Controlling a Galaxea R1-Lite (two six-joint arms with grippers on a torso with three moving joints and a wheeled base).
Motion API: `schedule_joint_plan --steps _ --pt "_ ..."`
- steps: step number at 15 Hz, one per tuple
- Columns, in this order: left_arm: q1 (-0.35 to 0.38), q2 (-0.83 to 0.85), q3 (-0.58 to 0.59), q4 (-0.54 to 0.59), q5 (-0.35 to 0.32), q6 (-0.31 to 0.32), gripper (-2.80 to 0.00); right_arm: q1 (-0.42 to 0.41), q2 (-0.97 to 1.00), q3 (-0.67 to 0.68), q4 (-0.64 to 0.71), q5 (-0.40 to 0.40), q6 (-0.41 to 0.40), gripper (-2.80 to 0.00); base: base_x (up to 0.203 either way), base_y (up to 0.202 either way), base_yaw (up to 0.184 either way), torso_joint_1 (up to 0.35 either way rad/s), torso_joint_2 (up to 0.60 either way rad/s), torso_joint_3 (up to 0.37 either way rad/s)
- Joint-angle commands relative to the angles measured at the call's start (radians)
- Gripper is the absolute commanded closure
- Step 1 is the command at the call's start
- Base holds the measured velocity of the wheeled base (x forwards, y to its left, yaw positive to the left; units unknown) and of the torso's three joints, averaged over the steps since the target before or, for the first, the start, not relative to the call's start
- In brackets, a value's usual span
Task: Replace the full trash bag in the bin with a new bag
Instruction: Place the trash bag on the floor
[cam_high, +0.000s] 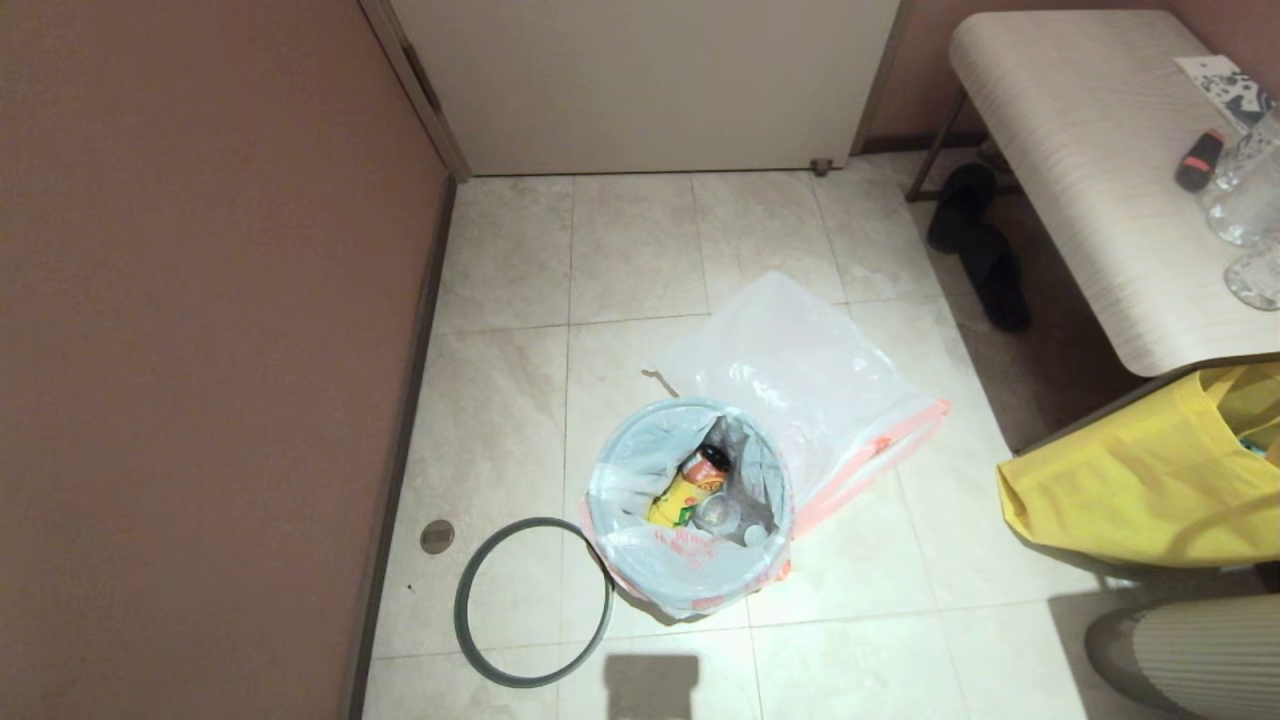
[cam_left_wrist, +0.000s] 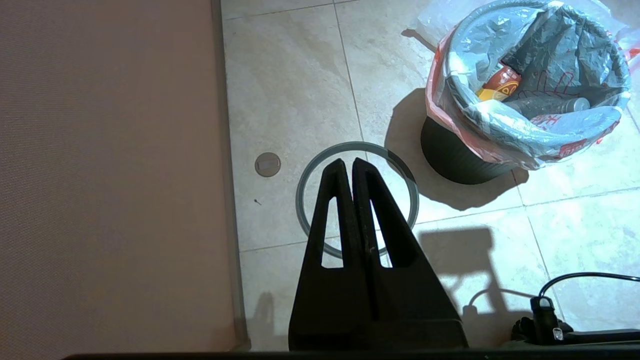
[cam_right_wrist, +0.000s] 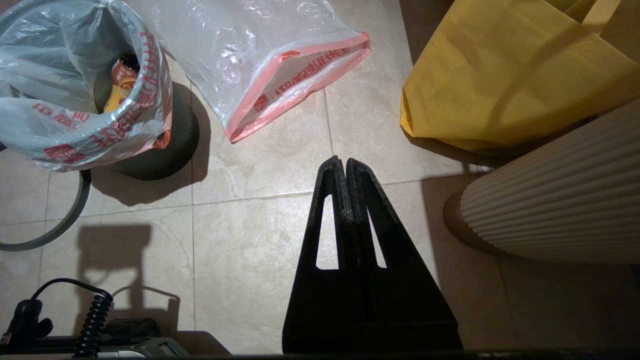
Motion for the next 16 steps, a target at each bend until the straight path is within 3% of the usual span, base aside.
schedule_joint_plan --steps 1,16 --pt "0.000 0.003 0.000 0.000 -0.001 0.000 0.00 0.000 0.001 0.000 0.000 0.000 0.000 0.00 0.000 0.000 0.000 0.000 0.00 0.000" --pt "0.000 0.003 0.000 0.000 0.001 -0.006 0.00 0.000 0.001 0.000 0.000 0.000 0.000 0.00 0.000 0.000 0.000 0.000 0.00 0.000"
